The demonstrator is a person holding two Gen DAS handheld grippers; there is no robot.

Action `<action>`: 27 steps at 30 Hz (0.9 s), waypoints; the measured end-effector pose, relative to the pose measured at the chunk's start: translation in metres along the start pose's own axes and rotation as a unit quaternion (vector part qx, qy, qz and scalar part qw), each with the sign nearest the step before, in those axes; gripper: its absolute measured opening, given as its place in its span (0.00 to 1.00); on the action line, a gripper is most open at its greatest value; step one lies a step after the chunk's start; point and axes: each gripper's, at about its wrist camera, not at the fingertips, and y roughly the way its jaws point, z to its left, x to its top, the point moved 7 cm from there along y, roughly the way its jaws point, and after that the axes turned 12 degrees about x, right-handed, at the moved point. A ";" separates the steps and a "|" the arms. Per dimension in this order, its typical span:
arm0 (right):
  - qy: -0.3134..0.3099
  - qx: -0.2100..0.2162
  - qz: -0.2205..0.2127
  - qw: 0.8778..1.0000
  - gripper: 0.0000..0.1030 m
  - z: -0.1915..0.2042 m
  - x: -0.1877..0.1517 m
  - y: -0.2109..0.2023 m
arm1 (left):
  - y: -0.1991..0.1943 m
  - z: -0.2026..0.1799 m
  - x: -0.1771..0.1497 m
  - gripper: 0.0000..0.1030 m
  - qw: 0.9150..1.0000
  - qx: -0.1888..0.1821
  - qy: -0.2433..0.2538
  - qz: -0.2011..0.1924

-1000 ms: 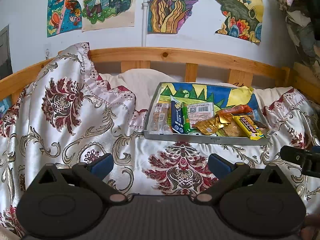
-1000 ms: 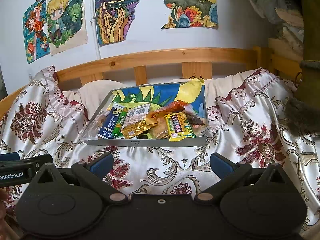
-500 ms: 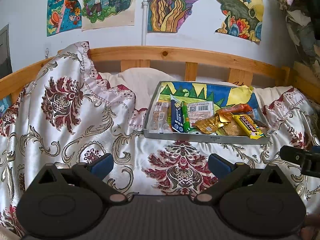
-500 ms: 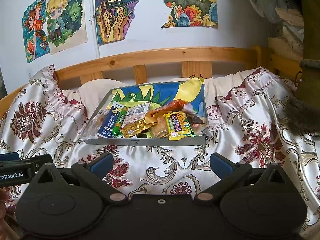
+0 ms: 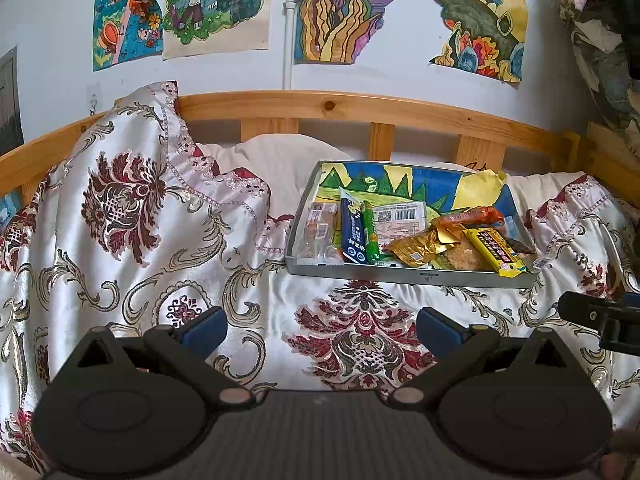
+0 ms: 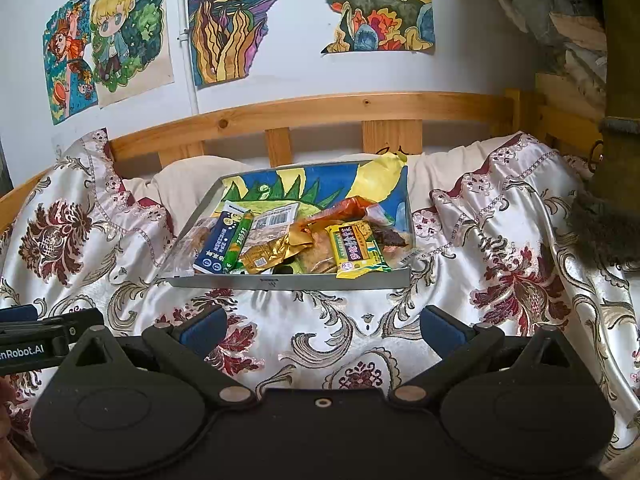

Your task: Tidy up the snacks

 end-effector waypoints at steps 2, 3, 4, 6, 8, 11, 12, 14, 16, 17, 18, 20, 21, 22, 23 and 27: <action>0.000 0.000 0.000 1.000 0.99 0.000 0.000 0.000 | 0.000 0.000 0.000 1.00 1.000 0.000 0.000 0.000; 0.000 0.000 0.000 1.000 0.99 0.000 0.000 0.000 | 0.000 0.000 0.000 1.00 1.000 0.000 0.000 0.001; 0.000 0.000 0.001 1.000 0.99 -0.001 0.000 0.000 | 0.000 0.000 0.001 0.99 1.000 0.000 0.000 0.000; 0.000 0.000 0.001 1.000 0.99 -0.001 0.000 0.000 | 0.000 -0.001 0.000 0.99 1.000 0.000 0.002 0.002; 0.000 0.000 0.001 1.000 0.99 0.000 0.000 0.000 | 0.000 -0.001 0.000 1.00 1.000 0.005 0.008 0.002; 0.000 0.000 0.001 1.000 0.99 0.000 0.000 0.000 | 0.000 0.001 0.002 1.00 1.000 0.023 0.015 -0.001; 0.000 0.000 0.001 1.000 0.99 -0.001 0.000 0.000 | 0.000 0.001 0.002 1.00 0.999 0.029 0.018 -0.002; 0.000 0.000 0.001 1.000 0.99 0.000 0.000 0.000 | 0.000 0.001 0.002 1.00 0.999 0.032 0.020 0.003; 0.000 -0.001 0.001 1.000 0.99 0.000 0.000 0.000 | 0.000 0.001 0.001 1.00 0.999 0.028 0.019 0.007; 0.000 -0.001 0.001 1.000 0.99 0.000 0.000 0.000 | 0.001 0.002 0.002 1.00 0.999 0.026 0.019 0.008; 0.000 -0.001 0.001 1.000 0.99 0.000 0.000 0.000 | 0.000 0.001 0.002 1.00 0.999 0.025 0.020 0.008; 0.000 -0.001 0.001 1.000 0.99 0.000 0.000 0.000 | 0.000 0.001 0.002 1.00 1.000 0.021 0.020 0.007; 0.000 -0.001 0.002 1.000 0.99 0.000 0.000 0.000 | -0.001 0.001 0.002 1.00 1.000 0.019 0.021 0.005; 0.000 -0.001 0.002 1.000 0.99 0.000 0.000 0.000 | -0.001 0.000 0.002 1.00 1.000 0.018 0.023 0.004; 0.000 -0.001 0.002 1.000 0.99 0.000 0.000 0.001 | -0.002 0.000 0.002 1.00 1.000 0.017 0.024 0.003; 0.000 -0.001 0.002 1.000 0.99 0.000 -0.001 0.001 | -0.002 -0.001 0.002 1.00 0.999 0.017 0.030 0.001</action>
